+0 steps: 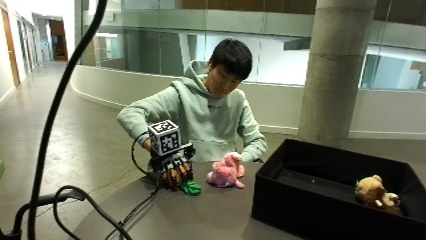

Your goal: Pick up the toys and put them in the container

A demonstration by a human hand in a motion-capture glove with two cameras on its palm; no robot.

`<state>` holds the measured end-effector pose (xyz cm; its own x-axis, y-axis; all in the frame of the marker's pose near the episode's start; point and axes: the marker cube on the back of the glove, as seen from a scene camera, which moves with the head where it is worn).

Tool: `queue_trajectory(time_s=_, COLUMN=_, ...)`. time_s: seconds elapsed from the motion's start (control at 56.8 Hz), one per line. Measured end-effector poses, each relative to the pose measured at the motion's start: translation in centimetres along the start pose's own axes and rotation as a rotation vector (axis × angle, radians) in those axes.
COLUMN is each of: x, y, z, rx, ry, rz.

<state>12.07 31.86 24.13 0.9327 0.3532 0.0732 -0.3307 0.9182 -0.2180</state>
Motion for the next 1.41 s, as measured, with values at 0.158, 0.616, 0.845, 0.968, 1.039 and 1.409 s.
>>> queue_trajectory(time_s=0.158, x=-0.5, y=-0.5, z=0.5, rx=0.16, ry=0.027, rz=-0.014)
queue_trajectory(time_s=0.616, x=-5.3, y=-4.8, z=-10.4, rx=-0.015, ry=0.027, rz=-0.044)
queue_trajectory(time_s=0.845, x=-17.4, y=-8.5, z=-24.4, rx=0.137, ry=-0.01, rz=-0.121)
queue_trajectory(time_s=0.968, x=-22.1, y=-13.0, z=-28.9, rx=0.253, ry=-0.114, rz=-0.132)
queue_trajectory(time_s=1.039, x=-24.1, y=-16.1, z=-30.3, rx=0.332, ry=-0.168, rz=-0.141)
queue_trajectory(time_s=1.409, x=-30.1, y=-27.7, z=-26.9, rx=0.254, ry=-0.212, rz=-0.191)
